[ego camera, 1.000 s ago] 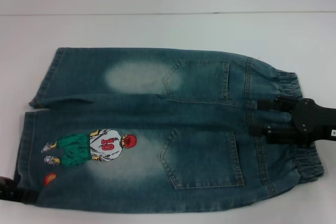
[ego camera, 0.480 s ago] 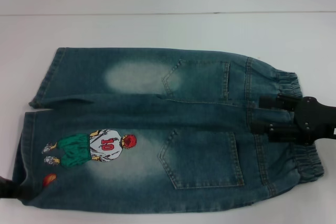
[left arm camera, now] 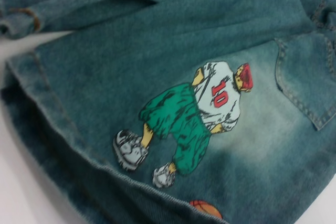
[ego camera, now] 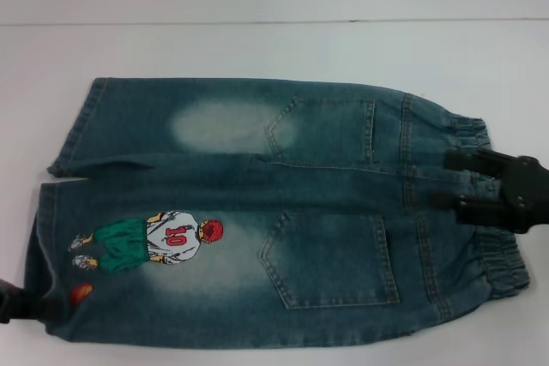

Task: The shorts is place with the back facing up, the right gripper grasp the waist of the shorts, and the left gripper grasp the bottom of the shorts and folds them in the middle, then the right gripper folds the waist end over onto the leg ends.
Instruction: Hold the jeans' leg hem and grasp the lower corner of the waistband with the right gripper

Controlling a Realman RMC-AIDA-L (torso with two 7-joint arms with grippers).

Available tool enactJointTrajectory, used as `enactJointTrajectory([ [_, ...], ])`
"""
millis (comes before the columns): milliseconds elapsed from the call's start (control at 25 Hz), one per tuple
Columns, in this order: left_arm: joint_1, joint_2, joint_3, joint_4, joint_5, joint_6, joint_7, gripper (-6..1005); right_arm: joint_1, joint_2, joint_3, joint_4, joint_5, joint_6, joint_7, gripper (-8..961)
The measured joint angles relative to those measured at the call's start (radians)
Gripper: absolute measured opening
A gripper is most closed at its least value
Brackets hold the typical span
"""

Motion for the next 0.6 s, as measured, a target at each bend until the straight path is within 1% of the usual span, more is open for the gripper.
enactJointTrajectory([
  [200,-0.017,-0.009,-0.005,-0.003,-0.003,0.002,0.0,3,-0.056,0.001,0.071,0.008,0.0,0.001,-0.001,944],
  [440,-0.032,-0.026,-0.008,-0.007,-0.004,0.006,0.0,3,-0.148,0.003,0.117,0.024,0.0,0.011,-0.002,944],
  [600,-0.042,-0.027,-0.009,-0.032,-0.004,0.006,-0.002,2,-0.204,0.002,0.16,0.038,-0.005,0.024,0.019,945],
])
